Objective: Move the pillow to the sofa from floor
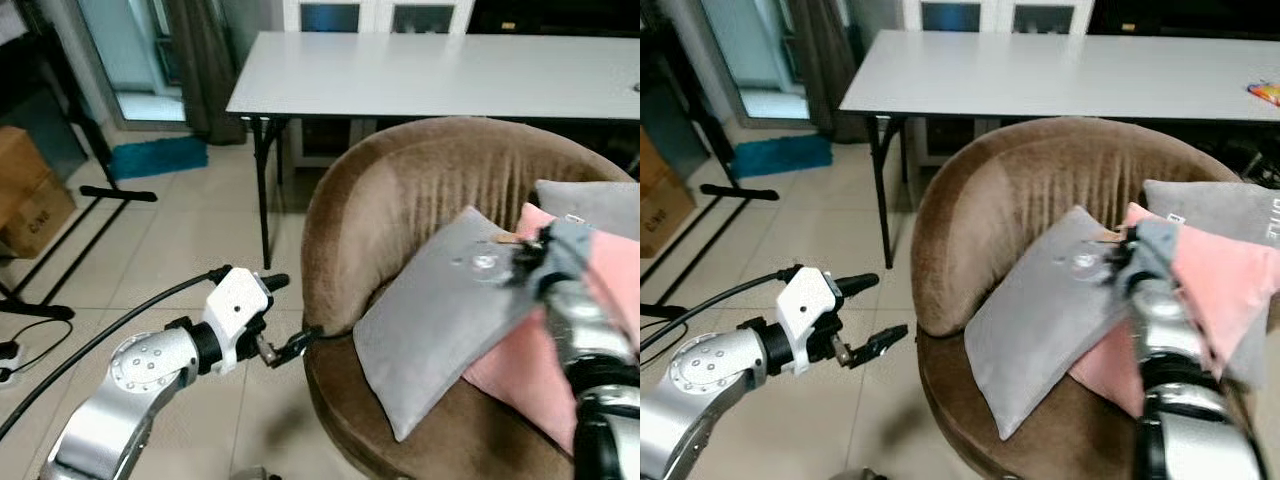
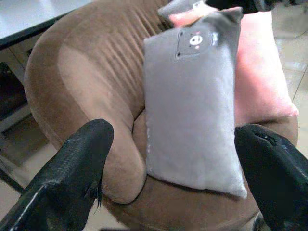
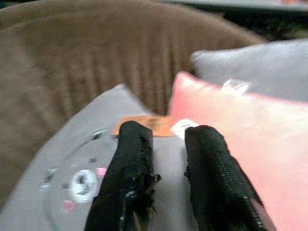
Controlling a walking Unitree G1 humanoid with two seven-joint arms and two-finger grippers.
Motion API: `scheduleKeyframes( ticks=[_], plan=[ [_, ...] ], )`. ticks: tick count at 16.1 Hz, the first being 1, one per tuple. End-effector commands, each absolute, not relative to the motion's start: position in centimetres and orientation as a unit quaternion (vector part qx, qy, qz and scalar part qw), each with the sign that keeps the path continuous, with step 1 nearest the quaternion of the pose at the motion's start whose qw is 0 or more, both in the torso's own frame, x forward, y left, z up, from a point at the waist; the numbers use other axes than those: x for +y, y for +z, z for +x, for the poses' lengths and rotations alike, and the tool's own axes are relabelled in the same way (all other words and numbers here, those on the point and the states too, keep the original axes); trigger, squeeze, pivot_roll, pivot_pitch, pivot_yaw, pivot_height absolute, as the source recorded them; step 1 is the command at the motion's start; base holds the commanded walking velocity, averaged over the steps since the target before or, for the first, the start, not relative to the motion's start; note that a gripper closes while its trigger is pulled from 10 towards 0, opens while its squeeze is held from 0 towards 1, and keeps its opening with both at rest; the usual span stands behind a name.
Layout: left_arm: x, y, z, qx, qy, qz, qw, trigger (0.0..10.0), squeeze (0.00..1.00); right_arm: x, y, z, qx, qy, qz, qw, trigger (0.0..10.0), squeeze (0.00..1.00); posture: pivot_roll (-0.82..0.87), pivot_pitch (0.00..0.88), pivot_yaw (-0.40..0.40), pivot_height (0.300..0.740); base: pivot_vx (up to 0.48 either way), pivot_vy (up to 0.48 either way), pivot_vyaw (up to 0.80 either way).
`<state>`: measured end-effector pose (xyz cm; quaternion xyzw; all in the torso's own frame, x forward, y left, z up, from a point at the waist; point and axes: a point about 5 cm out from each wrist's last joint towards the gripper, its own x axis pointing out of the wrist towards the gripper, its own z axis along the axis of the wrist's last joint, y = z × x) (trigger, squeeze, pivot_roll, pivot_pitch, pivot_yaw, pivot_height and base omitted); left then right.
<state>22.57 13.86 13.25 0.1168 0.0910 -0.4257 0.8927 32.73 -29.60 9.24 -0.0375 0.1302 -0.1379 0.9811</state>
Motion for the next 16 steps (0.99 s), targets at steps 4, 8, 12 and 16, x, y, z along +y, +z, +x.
scheduleKeyframes(
  ticks=[4,8,12,16],
  plan=[
    [14.4,13.0,22.4,0.071,-0.337,0.12,0.931,10.0,0.2,-30.8,11.8,30.6,0.066,-0.142,-0.123,0.98,10.0,1.0,0.01,0.0,-0.017,0.74,0.0,0.0,0.0],
    [15.7,13.6,22.9,0.04,-0.213,0.124,0.968,10.0,0.22,-23.4,13.9,28.0,0.007,-0.1,-0.043,0.994,10.0,0.0,0.0,0.0,-0.017,0.74,0.0,-0.076,-0.75],
    [16.1,14.0,23.4,0.024,-0.161,0.118,0.98,10.0,0.22,-18.6,12.9,27.3,0.021,-0.079,0.007,0.997,10.0,0.0,0.01,0.0,-0.026,0.74,0.0,-0.467,-0.76],
    [16.0,14.1,23.8,0.017,-0.146,0.119,0.982,10.0,0.22,-18.1,13.8,27.6,0.036,-0.065,0.006,0.997,10.0,0.0,0.0,0.0,-0.028,0.74,0.0,-0.467,-0.77]
  ],
)
